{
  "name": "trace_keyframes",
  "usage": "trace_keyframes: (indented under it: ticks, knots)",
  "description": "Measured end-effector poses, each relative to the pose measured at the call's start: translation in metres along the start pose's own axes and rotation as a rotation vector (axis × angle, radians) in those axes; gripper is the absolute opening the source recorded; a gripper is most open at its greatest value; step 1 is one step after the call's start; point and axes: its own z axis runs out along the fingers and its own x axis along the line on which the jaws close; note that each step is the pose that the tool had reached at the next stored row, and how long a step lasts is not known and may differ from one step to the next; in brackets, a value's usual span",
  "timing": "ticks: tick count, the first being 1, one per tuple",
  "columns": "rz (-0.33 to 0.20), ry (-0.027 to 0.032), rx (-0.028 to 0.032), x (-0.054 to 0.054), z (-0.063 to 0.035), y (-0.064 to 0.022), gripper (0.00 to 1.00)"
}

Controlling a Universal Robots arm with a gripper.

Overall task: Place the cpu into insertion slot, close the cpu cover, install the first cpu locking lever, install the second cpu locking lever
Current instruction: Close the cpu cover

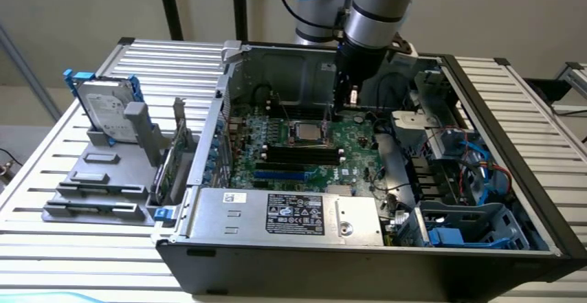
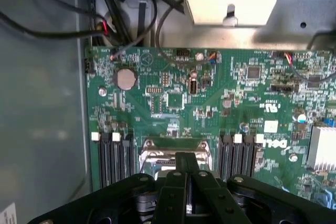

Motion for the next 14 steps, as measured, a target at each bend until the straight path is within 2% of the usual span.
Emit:
trace_keyframes:
  ticks: [3, 4, 7, 9, 11, 14]
  knots:
    - [0.0, 0.0001, 0.005, 0.0, 0.0009, -0.0094, 0.11]
    - [0.0, -0.0001, 0.0094, 0.0, 0.0011, -0.0106, 0.11]
    - [0.001, -0.0003, 0.0322, 0.0, 0.0019, -0.0127, 0.11]
    - [0.001, -0.0005, 0.0432, 0.0, 0.003, -0.016, 0.11]
    - [0.001, -0.0004, 0.0504, -0.001, 0.0049, -0.0207, 0.11]
    - [0.001, -0.0005, 0.0562, -0.001, 0.0086, -0.0308, 0.11]
